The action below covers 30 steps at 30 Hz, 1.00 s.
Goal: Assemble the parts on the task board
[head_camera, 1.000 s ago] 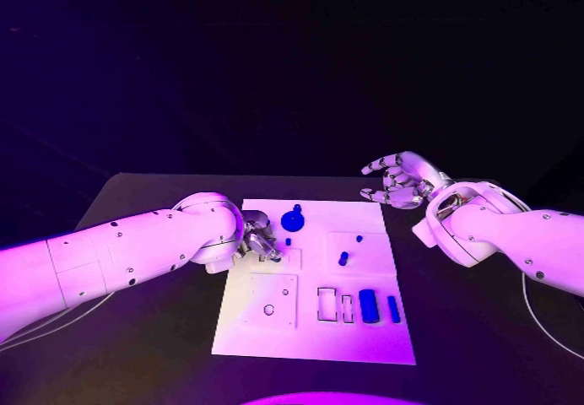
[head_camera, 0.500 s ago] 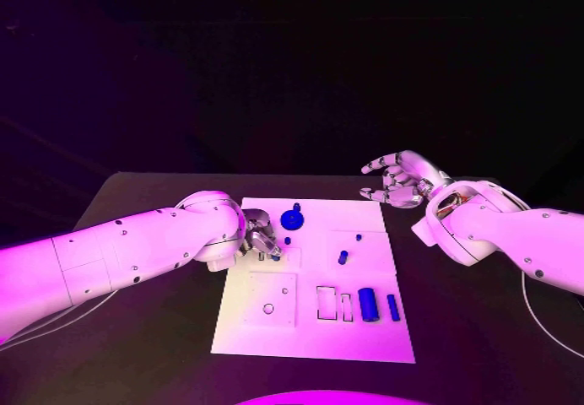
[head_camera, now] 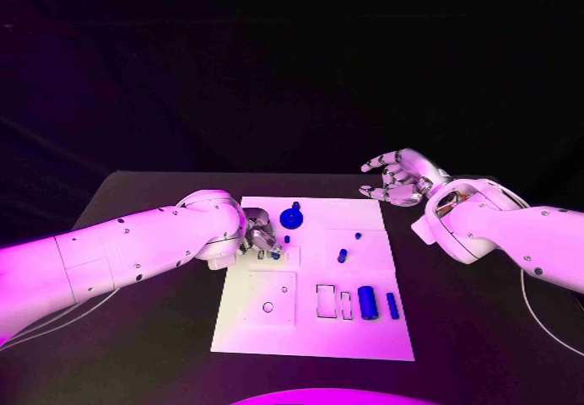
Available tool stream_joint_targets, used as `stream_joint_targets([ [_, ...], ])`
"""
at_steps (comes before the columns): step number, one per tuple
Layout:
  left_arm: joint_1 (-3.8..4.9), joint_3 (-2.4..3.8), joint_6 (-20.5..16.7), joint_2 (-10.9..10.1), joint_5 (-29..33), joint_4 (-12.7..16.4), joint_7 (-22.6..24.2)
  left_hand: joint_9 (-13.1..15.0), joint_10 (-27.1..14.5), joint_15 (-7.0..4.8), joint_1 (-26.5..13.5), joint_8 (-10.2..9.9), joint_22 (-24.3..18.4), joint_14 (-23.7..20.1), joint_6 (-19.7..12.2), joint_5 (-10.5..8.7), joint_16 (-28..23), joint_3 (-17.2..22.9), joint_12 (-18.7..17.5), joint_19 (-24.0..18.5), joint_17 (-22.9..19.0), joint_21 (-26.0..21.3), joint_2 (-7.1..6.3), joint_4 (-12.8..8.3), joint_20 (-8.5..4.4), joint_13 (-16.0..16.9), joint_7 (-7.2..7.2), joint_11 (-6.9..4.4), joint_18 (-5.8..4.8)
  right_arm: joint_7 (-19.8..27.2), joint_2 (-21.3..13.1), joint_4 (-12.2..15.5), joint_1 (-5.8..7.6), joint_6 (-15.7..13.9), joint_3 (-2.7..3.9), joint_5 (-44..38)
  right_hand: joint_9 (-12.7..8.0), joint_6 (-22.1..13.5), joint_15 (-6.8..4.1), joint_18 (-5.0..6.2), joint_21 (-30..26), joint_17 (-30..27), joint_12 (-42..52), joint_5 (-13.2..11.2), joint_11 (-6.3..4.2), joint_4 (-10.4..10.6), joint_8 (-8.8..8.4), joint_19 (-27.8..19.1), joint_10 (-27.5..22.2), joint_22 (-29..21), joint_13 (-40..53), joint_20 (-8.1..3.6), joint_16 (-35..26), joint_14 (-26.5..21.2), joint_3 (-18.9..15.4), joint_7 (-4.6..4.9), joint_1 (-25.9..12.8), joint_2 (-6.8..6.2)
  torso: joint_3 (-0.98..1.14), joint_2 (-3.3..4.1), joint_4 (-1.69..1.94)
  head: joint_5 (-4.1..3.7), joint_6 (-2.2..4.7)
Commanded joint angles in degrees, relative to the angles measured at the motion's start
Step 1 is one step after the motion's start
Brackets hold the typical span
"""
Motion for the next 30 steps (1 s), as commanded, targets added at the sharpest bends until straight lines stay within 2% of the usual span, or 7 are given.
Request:
stream_joint_targets([
  [1, -0.10, -0.07, 0.99, 0.24, 0.17, 0.09, 0.14, -0.12, 0.48, -0.41, -0.72, -0.34, 0.05, 4.24, 0.34, -0.20, 0.38, -2.00, 0.21, 0.37, 8.23, 0.18, -0.10, 0.81, -0.11, 0.11, 0.18, -0.08, -0.75, 0.35, -0.03, 0.04, -0.03, 0.60, 0.01, -0.57, -0.09, 0.45, -0.38, 0.89, -0.38, 3.87, -0.23, -0.12, -0.17, -0.07, 0.28, -0.10, -0.24, -0.05, -0.05, -0.30, -0.26, 3.32, 0.38, 0.02, -0.66, -0.09, 0.01, -0.06, 0.01, -0.03, -0.06],
  [7, -0.10, -0.09, 1.00, 0.12, 0.02, 0.09, 0.00, -0.33, 0.54, -0.40, -0.84, -0.77, 0.09, 4.29, 0.74, -0.19, 0.50, -6.32, 0.25, 0.44, 8.45, 0.13, -0.27, 2.54, -0.13, 0.39, 0.18, -0.06, -0.77, 0.39, -0.07, 0.04, -0.03, 0.54, 0.01, -0.54, -0.14, 0.46, -0.38, 0.90, -0.42, 3.85, -0.16, -0.26, -0.16, -0.08, 0.27, -0.09, -0.19, -0.05, -0.02, -0.29, -0.27, 3.32, 0.50, 0.02, -1.05, -0.11, 0.03, -0.06, -0.01, 0.01, 0.03],
  [13, -0.11, -0.08, 0.67, -0.18, -0.32, 0.25, -0.14, -0.48, 0.67, -0.42, -0.19, -1.24, 0.30, 4.32, 1.19, -0.33, 0.59, -13.18, 0.30, 0.63, 8.61, 0.12, -0.84, 5.60, -0.13, 0.77, 0.18, -0.06, -0.82, 0.43, -0.13, 0.05, -0.03, 0.51, 0.01, -0.53, -0.17, 0.47, -0.38, 0.88, -0.38, 3.91, -0.12, -0.46, -0.16, -0.10, 0.27, -0.05, -0.17, 0.00, -0.02, -0.29, -0.26, 3.33, 0.58, 0.02, -1.31, -0.16, 0.03, -0.04, -0.03, 0.05, 0.13],
  [15, -0.12, -0.06, 0.53, -0.32, -0.46, 0.36, -0.19, -0.49, 0.71, -0.41, -0.16, -1.29, 0.35, 4.34, 1.25, -0.47, 0.63, -14.34, 0.33, 0.67, 8.67, 0.14, -0.96, 5.96, -0.15, 0.87, 0.19, -0.06, -0.82, 0.44, -0.15, 0.05, -0.03, 0.49, 0.01, -0.52, -0.17, 0.47, -0.38, 0.88, -0.38, 3.91, -0.12, -0.47, -0.16, -0.10, 0.27, -0.05, -0.17, 0.00, -0.02, -0.29, -0.26, 3.34, 0.58, 0.02, -1.32, -0.16, 0.04, -0.03, -0.02, 0.03, 0.16],
  [27, -0.12, 0.31, -0.19, -1.40, -1.16, 1.25, -0.35, -0.51, 0.80, -0.41, -0.36, -1.35, 0.47, 4.39, 1.35, -0.72, 0.72, -15.51, 0.41, 0.75, 8.87, 0.18, -0.87, 6.18, -0.16, 1.02, 0.18, -0.06, -0.84, 0.54, -0.19, 0.04, -0.04, 0.38, 0.01, -0.51, -0.19, 0.47, -0.38, 0.88, -0.38, 3.82, -0.14, -0.58, -0.17, -0.11, 0.27, -0.05, -0.20, 0.00, -0.07, -0.29, -0.29, 3.32, 0.62, 0.02, -1.43, -0.18, 0.03, -0.08, -0.01, 0.00, 0.37],
  [30, -0.11, 0.71, -0.37, -1.77, -1.21, 1.67, -0.33, -0.51, 0.81, -0.41, -0.41, -1.35, 0.55, 4.40, 1.38, -0.74, 0.74, -15.65, 0.42, 0.80, 8.92, 0.21, -0.83, 6.20, -0.16, 1.03, 0.17, -0.06, -0.86, 0.58, -0.18, 0.01, -0.07, 0.37, 0.01, -0.50, -0.21, 0.46, -0.38, 0.88, -0.39, 3.86, -0.09, -0.70, -0.17, -0.11, 0.27, -0.04, -0.15, 0.01, -0.03, -0.29, -0.28, 3.33, 0.66, 0.02, -1.56, -0.19, 0.02, -0.12, 0.00, 0.03, 0.45],
])
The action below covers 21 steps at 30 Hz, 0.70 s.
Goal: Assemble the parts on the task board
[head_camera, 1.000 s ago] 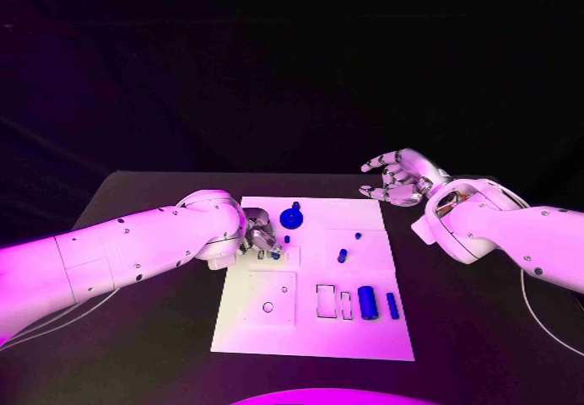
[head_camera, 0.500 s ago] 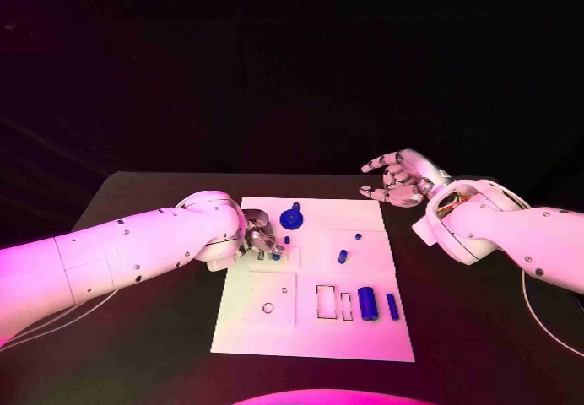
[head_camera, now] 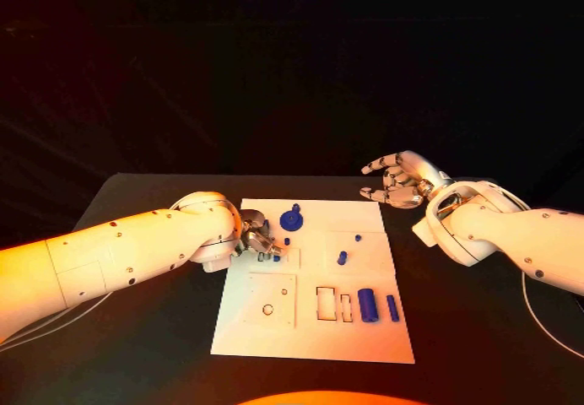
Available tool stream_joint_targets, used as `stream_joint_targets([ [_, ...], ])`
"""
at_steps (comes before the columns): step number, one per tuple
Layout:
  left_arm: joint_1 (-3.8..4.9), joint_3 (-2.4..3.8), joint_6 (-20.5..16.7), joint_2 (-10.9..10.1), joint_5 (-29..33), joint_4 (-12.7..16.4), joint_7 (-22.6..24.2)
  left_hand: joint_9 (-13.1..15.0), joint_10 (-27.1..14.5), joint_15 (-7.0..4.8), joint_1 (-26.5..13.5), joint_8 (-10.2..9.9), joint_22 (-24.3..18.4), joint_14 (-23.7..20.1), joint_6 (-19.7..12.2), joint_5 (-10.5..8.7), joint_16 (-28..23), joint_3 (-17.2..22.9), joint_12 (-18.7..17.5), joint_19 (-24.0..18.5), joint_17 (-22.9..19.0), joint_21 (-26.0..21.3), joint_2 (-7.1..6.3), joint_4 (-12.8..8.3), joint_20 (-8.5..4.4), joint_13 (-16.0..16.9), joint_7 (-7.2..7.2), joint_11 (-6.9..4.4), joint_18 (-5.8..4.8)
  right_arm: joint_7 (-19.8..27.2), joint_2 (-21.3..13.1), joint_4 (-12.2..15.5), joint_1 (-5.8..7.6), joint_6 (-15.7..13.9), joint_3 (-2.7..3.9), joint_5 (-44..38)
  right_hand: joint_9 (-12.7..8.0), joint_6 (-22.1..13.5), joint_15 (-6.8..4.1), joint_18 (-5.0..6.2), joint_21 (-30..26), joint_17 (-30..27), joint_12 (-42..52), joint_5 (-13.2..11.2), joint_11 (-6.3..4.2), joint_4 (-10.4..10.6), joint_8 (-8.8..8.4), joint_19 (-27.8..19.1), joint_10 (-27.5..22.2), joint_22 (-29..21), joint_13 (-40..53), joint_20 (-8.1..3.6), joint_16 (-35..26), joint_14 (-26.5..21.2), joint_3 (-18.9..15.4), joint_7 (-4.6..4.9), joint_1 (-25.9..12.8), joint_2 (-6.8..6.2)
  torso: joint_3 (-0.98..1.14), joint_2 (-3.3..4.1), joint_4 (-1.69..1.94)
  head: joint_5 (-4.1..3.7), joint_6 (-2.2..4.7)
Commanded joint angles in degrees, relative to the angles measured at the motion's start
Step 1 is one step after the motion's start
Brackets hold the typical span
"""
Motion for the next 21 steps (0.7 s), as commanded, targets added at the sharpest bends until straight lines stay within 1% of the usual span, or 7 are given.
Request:
stream_joint_targets([
  [1, 0.02, 0.49, -0.37, -0.27, -0.49, 0.55, -0.09, -0.07, 0.43, -0.42, -0.27, -0.38, 0.04, 4.39, 0.27, -0.39, 0.23, -0.47, 0.20, 0.21, 8.84, 0.21, -0.29, 0.03, 0.01, 0.05, 0.06, -0.05, -0.86, 0.53, 0.00, -0.02, -0.07, 0.39, 0.01, -0.51, -0.08, 0.46, -0.38, 0.88, -0.17, 3.82, -0.09, -0.39, -0.17, -0.11, 0.27, -0.04, -0.15, 0.00, -0.03, -0.29, -0.28, 3.33, 0.35, 0.02, -0.73, 0.03, 0.00, -0.08, 0.05, -0.04, 0.23],
  [4, 0.05, 1.08, -0.54, -0.53, -0.02, 0.73, -0.07, -0.07, 0.43, -0.42, -0.27, -0.38, 0.04, 4.39, 0.27, -0.39, 0.23, -0.47, 0.20, 0.21, 8.84, 0.21, -0.29, 0.03, 0.01, 0.05, 0.06, -0.05, -0.86, 0.53, 0.03, -0.09, -0.09, 0.43, 0.01, -0.50, -0.08, 0.46, -0.38, 0.88, -0.17, 3.82, -0.09, -0.39, -0.17, -0.11, 0.27, -0.04, -0.15, 0.00, -0.03, -0.29, -0.28, 3.33, 0.35, 0.02, -0.73, 0.03, 0.03, -0.11, 0.05, 0.04, 0.44],
  [10, 0.29, 2.95, -1.35, -1.14, 2.15, 0.44, 0.07, -0.12, -0.13, -0.41, -0.29, -0.56, 0.02, 4.28, 0.00, -0.29, 0.06, -1.30, -0.46, 0.21, 8.41, 0.20, -0.45, -0.02, 0.01, -1.00, 0.12, -0.02, -0.85, 0.43, 0.12, -0.22, -0.12, 0.60, 0.00, -0.42, -0.08, 0.46, -0.38, 0.88, -0.17, 3.82, -0.09, -0.39, -0.17, -0.11, 0.27, -0.04, -0.15, 0.00, -0.03, -0.29, -0.28, 3.33, 0.35, 0.02, -0.73, 0.03, 0.07, -0.03, -0.02, 0.11, 0.89],
  [13, 0.65, 3.58, -1.81, -1.15, 2.59, -0.54, 0.26, -0.19, -0.85, -0.34, -0.38, -0.81, 0.01, 4.21, -0.41, -0.17, -0.05, -1.97, -1.23, 0.20, 8.16, 0.18, -0.37, 0.03, 0.04, -2.14, 0.26, 0.10, -0.86, 0.37, 0.13, -0.28, -0.13, 0.66, 0.00, -0.40, -0.08, 0.46, -0.38, 0.88, -0.17, 3.82, -0.09, -0.39, -0.17, -0.11, 0.27, -0.04, -0.15, 0.00, -0.03, -0.29, -0.28, 3.33, 0.35, 0.02, -0.73, 0.03, 0.08, -0.01, -0.03, 0.15, 0.88],
  [16, 1.08, 3.88, -1.89, -0.85, 2.68, -2.00, 0.58, -0.27, -1.76, -0.23, -0.38, -1.10, -0.13, 4.17, -0.87, -0.07, -0.12, -2.54, -2.19, 0.10, 8.01, 0.10, -0.10, 0.05, 0.12, -3.55, 0.43, 0.25, -0.83, 0.32, 0.13, -0.35, -0.13, 0.69, 0.00, -0.39, -0.08, 0.46, -0.38, 0.88, -0.17, 3.82, -0.09, -0.39, -0.17, -0.11, 0.27, -0.04, -0.15, 0.00, -0.03, -0.29, -0.28, 3.33, 0.35, 0.02, -0.73, 0.03, 0.06, 0.00, 0.05, 0.17, 0.79],
  [18, 1.46, 4.04, -1.20, -0.29, 2.86, -3.73, 0.87, -0.45, -3.11, -0.05, -0.16, -1.61, -0.50, 4.13, -1.62, 0.05, -0.18, -3.04, -3.64, -0.15, 7.88, -0.09, 0.27, 0.04, 0.25, -5.64, 0.73, 0.48, -0.77, 0.29, 0.14, -0.38, -0.13, 0.69, 0.00, -0.39, -0.08, 0.46, -0.38, 0.88, -0.17, 3.82, -0.09, -0.39, -0.17, -0.11, 0.27, -0.04, -0.15, 0.00, -0.03, -0.29, -0.28, 3.33, 0.35, 0.02, -0.73, 0.03, 0.09, 0.00, 0.05, 0.34, 0.84],
  [21, 1.84, 4.15, -0.49, 0.64, 2.67, -5.98, 1.16, -1.40, -5.07, 0.66, 0.54, -3.71, -1.15, 4.08, -3.90, 0.23, -0.24, -3.92, -5.55, -0.63, 7.75, -0.47, 1.11, 0.04, 0.77, -8.45, 1.78, 1.36, -0.67, 0.25, 0.16, -0.40, -0.13, 0.70, 0.00, -0.38, -0.11, 0.47, -0.38, 0.88, -0.17, 3.85, 0.01, -0.56, -0.17, -0.13, 0.27, -0.02, -0.07, 0.03, 0.05, -0.29, -0.28, 3.34, 0.44, 0.01, -0.92, 0.02, 0.08, 0.06, 0.00, 0.38, 0.92],
])
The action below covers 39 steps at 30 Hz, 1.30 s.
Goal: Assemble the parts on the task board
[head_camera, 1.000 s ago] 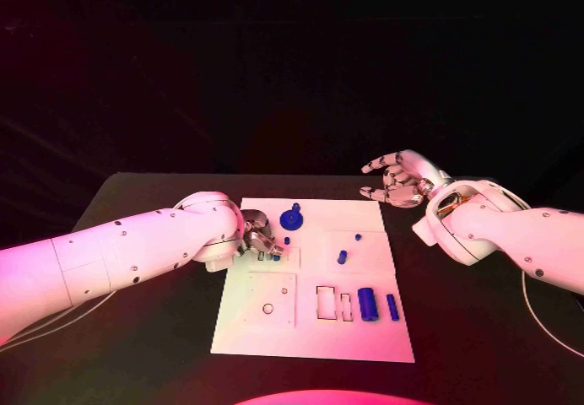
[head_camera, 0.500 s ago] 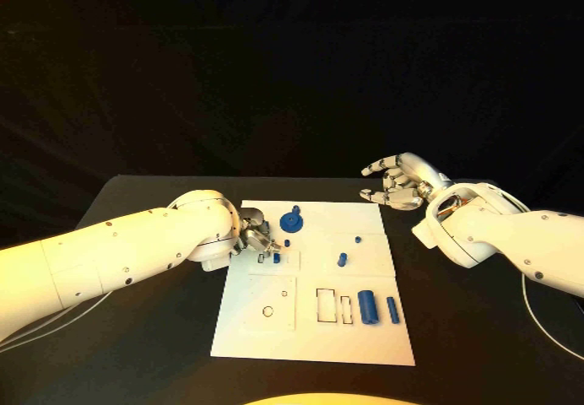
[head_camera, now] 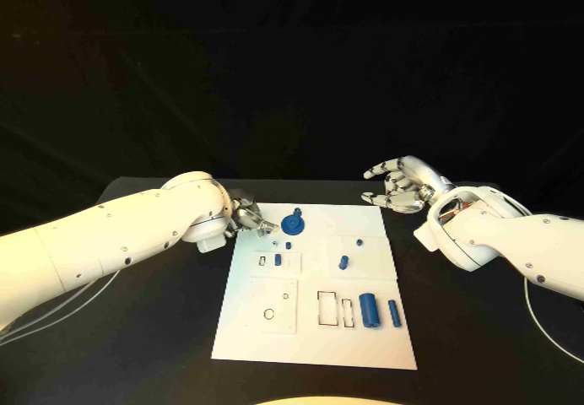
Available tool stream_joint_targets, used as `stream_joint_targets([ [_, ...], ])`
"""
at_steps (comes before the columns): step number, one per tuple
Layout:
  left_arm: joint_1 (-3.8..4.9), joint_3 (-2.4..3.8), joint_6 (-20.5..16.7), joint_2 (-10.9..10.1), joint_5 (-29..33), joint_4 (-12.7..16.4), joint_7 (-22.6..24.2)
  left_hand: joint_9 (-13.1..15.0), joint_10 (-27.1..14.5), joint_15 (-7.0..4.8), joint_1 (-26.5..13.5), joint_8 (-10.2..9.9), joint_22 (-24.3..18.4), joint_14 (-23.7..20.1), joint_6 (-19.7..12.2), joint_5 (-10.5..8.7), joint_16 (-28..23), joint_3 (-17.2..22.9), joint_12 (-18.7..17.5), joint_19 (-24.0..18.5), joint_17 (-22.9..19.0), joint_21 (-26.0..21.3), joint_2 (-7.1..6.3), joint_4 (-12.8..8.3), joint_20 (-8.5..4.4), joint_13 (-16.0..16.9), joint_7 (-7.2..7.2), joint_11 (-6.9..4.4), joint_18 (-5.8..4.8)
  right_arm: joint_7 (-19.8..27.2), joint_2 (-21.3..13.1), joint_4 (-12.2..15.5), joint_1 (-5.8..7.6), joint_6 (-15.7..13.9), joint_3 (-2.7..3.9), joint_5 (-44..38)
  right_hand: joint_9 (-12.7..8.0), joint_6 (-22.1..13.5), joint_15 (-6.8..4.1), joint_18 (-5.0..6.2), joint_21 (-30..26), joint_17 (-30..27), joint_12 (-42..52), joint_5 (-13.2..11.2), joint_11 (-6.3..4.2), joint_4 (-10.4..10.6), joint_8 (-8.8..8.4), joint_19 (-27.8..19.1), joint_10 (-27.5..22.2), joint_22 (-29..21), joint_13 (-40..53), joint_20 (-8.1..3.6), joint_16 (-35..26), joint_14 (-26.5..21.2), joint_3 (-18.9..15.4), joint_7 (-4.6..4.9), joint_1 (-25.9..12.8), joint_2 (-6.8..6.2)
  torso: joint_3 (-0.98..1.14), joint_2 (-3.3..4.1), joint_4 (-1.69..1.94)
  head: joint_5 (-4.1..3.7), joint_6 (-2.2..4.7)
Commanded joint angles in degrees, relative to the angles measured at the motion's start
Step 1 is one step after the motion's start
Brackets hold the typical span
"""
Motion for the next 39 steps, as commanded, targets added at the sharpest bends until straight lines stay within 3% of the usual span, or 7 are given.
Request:
stream_joint_targets([
  [1, 0.34, 0.09, 0.78, 1.01, 0.85, -1.94, 1.09, -1.10, -1.03, 0.86, 0.78, -2.12, -0.08, 4.13, -2.06, 0.45, -0.18, -0.60, -0.93, -0.11, 7.88, -0.19, 0.98, -0.07, 0.61, -1.51, 0.97, 0.79, -0.69, 0.24, 0.06, -0.01, -0.04, 0.68, 0.00, -0.41, -0.10, 0.47, -0.38, 0.87, -0.17, 3.87, 0.01, -0.33, -0.17, -0.03, 0.27, -0.02, -0.07, 0.03, 0.05, -0.29, -0.28, 3.34, 0.35, 0.01, -0.81, -0.07, -0.03, 0.12, -0.03, 0.10, 0.06],
  [3, 0.51, 0.12, 1.11, 1.50, 0.75, -3.00, 1.17, -1.86, -1.10, 1.33, 1.55, -3.40, -0.03, 4.14, -3.04, 0.54, -0.14, -0.95, -0.90, -0.13, 7.93, -0.17, 1.15, -0.09, 1.01, -1.66, 1.56, 1.31, -0.69, 0.23, 0.08, -0.03, -0.04, 0.69, 0.00, -0.41, -0.10, 0.47, -0.38, 0.87, -0.17, 3.87, 0.01, -0.33, -0.17, -0.03, 0.27, -0.02, -0.07, 0.03, 0.05, -0.29, -0.28, 3.34, 0.35, 0.01, -0.81, -0.07, -0.05, 0.18, -0.04, 0.14, 0.07],
  [10, 1.30, 0.18, 2.85, 3.90, 0.51, -7.79, 1.16, -2.01, -0.87, 1.44, 1.78, -3.50, 0.18, 4.15, -2.77, 0.54, -0.11, -1.12, -0.60, -0.02, 7.98, -0.07, 1.26, -0.07, 1.15, -1.31, 1.62, 1.39, -0.71, 0.15, 0.07, 0.03, -0.03, 0.69, 0.00, -0.41, -0.10, 0.47, -0.38, 0.87, -0.17, 3.87, 0.01, -0.33, -0.17, -0.03, 0.27, -0.02, -0.07, 0.03, 0.05, -0.29, -0.28, 3.34, 0.35, 0.01, -0.81, -0.07, -0.08, 0.17, 0.04, 0.19, -0.05],
  [20, 1.51, -0.04, 3.94, 7.13, 0.27, -13.34, 1.65, -2.04, -1.00, 1.46, 1.80, -3.51, 0.18, 4.18, -2.70, 0.52, -0.07, -1.18, -0.74, -0.02, 8.07, -0.07, 1.27, -0.06, 1.17, -1.56, 1.63, 1.40, -0.70, 0.14, 0.08, 0.12, -0.02, 0.70, 0.01, -0.41, -0.10, 0.47, -0.38, 0.87, -0.17, 3.87, 0.01, -0.33, -0.17, -0.03, 0.27, -0.02, -0.07, 0.03, 0.05, -0.29, -0.28, 3.34, 0.35, 0.01, -0.81, -0.07, -0.15, 0.31, -0.13, 0.22, -0.23],
  [27, 1.51, -0.28, 4.86, 8.41, 0.38, -15.28, 1.97, -2.05, -1.00, 1.47, 1.81, -3.52, 0.17, 4.17, -2.68, 0.51, -0.07, -1.20, -0.74, -0.03, 8.06, -0.08, 1.28, -0.06, 1.18, -1.57, 1.63, 1.41, -0.70, 0.18, 0.15, 0.07, -0.02, 0.69, 0.01, -0.41, -0.10, 0.47, -0.38, 0.87, -0.17, 3.87, 0.01, -0.33, -0.17, -0.03, 0.27, -0.02, -0.07, 0.03, 0.05, -0.29, -0.28, 3.34, 0.35, 0.01, -0.81, -0.07, -0.19, 0.60, -0.18, 0.30, -0.22],
  [39, 1.51, -0.45, 5.74, 9.35, 0.61, -17.09, 2.29, -2.24, -1.14, 1.52, 2.72, -3.46, 0.11, 4.20, -1.80, 0.42, -0.01, -1.54, -0.72, -0.12, 8.18, -0.10, 1.48, -0.18, 1.36, -1.71, 1.55, 1.39, -0.64, 0.25, 0.29, -0.03, -0.02, 0.67, 0.01, -0.41, -0.15, 0.51, -0.40, 0.88, -0.21, 3.84, 0.09, -0.40, -0.19, -0.11, 0.30, 0.00, 0.00, 0.02, 0.05, -0.30, -0.30, 3.34, 0.61, -0.01, -0.95, -0.09, -0.14, 0.43, -0.17, 0.31, -0.47],
])
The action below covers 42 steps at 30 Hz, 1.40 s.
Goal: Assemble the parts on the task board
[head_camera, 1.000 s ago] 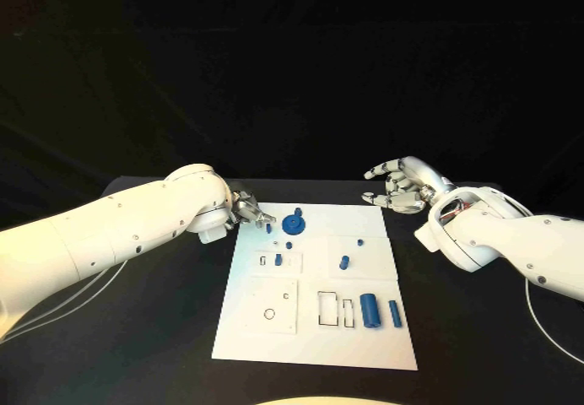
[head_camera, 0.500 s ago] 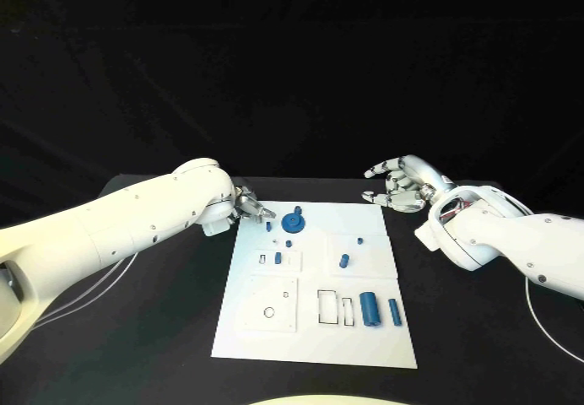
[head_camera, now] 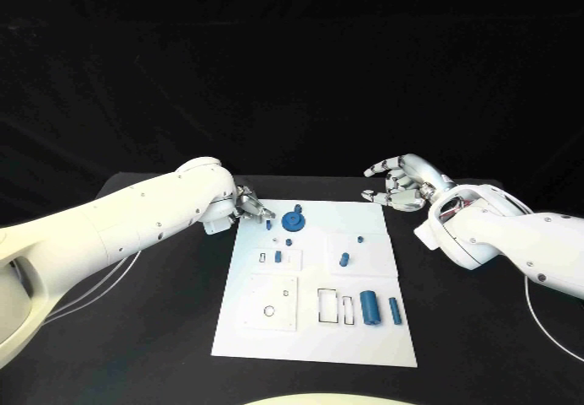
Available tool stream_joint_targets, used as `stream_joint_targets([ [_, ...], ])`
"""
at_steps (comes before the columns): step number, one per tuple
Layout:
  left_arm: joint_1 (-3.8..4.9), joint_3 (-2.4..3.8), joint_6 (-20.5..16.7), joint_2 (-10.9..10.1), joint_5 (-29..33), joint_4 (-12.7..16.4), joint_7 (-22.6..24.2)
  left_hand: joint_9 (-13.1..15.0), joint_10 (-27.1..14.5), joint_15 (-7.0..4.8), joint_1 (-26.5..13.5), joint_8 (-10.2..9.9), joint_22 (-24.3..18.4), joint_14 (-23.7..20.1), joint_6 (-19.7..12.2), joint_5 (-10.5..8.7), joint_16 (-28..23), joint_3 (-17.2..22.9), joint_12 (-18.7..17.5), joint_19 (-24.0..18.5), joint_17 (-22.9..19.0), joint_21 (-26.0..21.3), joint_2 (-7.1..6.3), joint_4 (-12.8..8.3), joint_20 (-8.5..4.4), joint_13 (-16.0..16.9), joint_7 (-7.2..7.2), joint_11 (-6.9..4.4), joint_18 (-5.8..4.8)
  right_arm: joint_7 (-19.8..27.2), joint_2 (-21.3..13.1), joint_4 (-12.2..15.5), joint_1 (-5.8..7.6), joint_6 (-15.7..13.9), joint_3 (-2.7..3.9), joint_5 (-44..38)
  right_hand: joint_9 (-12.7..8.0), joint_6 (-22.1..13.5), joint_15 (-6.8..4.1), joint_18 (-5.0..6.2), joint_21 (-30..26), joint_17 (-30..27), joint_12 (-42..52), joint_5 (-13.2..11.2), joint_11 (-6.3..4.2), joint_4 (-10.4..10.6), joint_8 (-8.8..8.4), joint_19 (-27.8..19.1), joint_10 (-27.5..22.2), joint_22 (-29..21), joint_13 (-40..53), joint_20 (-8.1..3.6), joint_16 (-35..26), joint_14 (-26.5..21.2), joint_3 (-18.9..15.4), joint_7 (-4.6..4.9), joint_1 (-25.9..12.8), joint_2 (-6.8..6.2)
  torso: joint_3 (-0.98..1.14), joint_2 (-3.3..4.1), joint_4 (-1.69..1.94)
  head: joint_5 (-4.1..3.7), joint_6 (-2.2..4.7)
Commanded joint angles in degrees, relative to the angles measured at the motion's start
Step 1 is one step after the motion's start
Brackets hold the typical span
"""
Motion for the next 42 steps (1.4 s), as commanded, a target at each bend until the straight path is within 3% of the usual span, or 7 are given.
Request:
stream_joint_targets([
  [1, 0.09, -0.04, 1.63, 0.42, 0.44, -0.30, 0.98, -0.12, -0.17, 0.42, 0.81, -0.16, 0.10, 4.28, 0.54, 0.08, -0.02, -0.44, 0.08, 0.00, 8.16, -0.08, 0.06, 0.04, 0.26, -0.05, 0.01, 0.16, -0.64, 0.36, 0.06, -0.01, -0.02, 0.63, 0.01, -0.42, -0.05, 0.51, -0.40, 0.88, -0.21, 3.86, 0.09, -0.27, -0.19, 0.01, 0.29, 0.00, -0.01, 0.02, 0.05, -0.30, -0.30, 3.34, 0.26, -0.01, -0.52, -0.08, 0.03, -0.05, -0.05, 0.05, -0.04],
  [24, 0.07, -0.93, 2.68, 1.58, 1.19, -1.78, 1.94, -0.34, -0.20, 0.30, 2.81, -0.07, 0.13, 4.28, 1.54, 0.14, 0.01, -0.66, 0.20, -0.09, 8.18, -0.06, 0.55, -0.05, 0.29, -0.13, -0.23, -0.04, -0.61, 0.45, 0.17, 0.10, -0.02, 0.69, 0.01, -0.42, -0.07, 0.54, -0.41, 0.89, -0.25, 3.87, 0.12, -0.30, -0.20, 0.02, 0.31, 0.00, 0.02, 0.01, 0.06, -0.30, -0.30, 3.34, 0.39, -0.02, -0.61, -0.06, 0.03, -0.01, -0.06, 0.23, -0.34],
  [37, 0.05, -1.26, 2.58, 1.70, 1.71, -2.10, 2.34, 0.04, -0.12, -0.40, 10.78, 1.00, 0.17, 4.20, 2.75, 0.03, -0.10, 1.89, 0.36, -0.28, 7.90, -0.06, 3.20, -1.07, -0.23, -0.36, -1.23, -0.90, -0.58, 0.43, 0.19, 0.04, -0.02, 0.73, 0.01, -0.42, -0.07, 0.54, -0.41, 0.89, -0.25, 3.87, 0.12, -0.30, -0.20, 0.02, 0.31, 0.00, 0.02, 0.01, 0.06, -0.30, -0.30, 3.34, 0.39, -0.02, -0.61, -0.06, 0.10, -0.07, -0.03, 0.21, -0.61],
  [42, 0.04, -1.28, 1.85, 1.43, 2.87, -1.95, 2.45, 1.66, 0.15, -0.73, 14.48, 2.65, 0.22, 4.16, 2.20, -0.02, -0.18, 6.09, 0.43, -0.34, 7.73, -0.05, 4.53, -2.53, -0.59, -0.34, -1.59, -1.28, -0.58, 0.39, 0.20, -0.03, -0.03, 0.81, 0.01, -0.42, -0.09, 0.56, -0.41, 0.88, -0.22, 3.85, 0.14, -0.28, -0.21, -0.01, 0.32, 0.03, 0.02, 0.05, 0.04, -0.31, -0.32, 3.34, 0.54, -0.03, -0.65, -0.05, 0.09, -0.08, -0.08, 0.27, -0.58],
])
